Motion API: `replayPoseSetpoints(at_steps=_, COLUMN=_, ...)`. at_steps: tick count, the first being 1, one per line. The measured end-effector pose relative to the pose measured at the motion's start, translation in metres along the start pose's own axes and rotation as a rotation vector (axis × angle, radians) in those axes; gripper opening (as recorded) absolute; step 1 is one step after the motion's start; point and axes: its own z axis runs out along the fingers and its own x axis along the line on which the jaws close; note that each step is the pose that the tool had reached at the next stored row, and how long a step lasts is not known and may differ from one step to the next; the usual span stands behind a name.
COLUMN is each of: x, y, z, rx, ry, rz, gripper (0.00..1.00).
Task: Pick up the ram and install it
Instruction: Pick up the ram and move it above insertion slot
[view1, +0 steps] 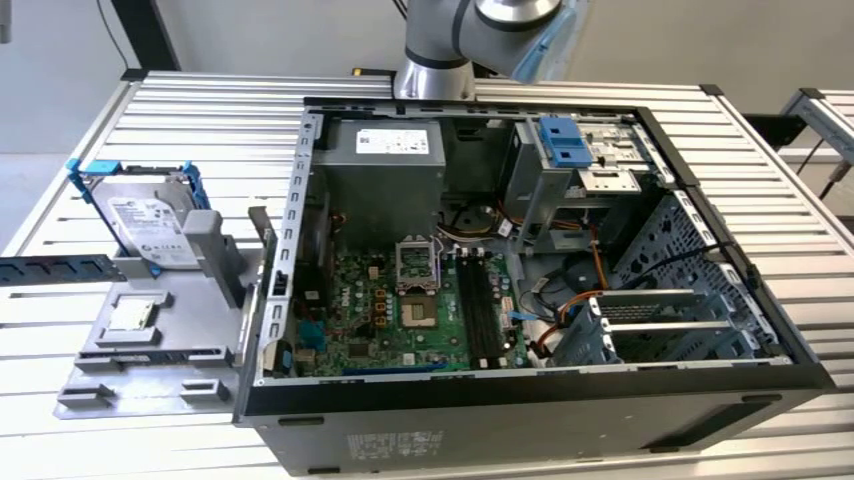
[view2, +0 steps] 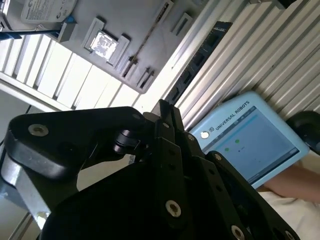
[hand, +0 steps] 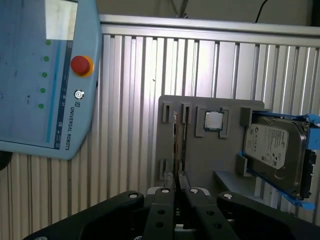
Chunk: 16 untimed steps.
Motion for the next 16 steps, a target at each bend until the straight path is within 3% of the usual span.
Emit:
replayPoseSetpoints(at_steps=5, x=0.0001, y=-0.0027, z=-0.0001, rx=-0.0001, ry=0.0000, rz=0.000, gripper=0.00)
replayPoseSetpoints(at_steps=16, x=0.0012, y=-0.0328, z=0.0002, rx=-0.0002, ry=0.0000, rz=0.000, gripper=0.00)
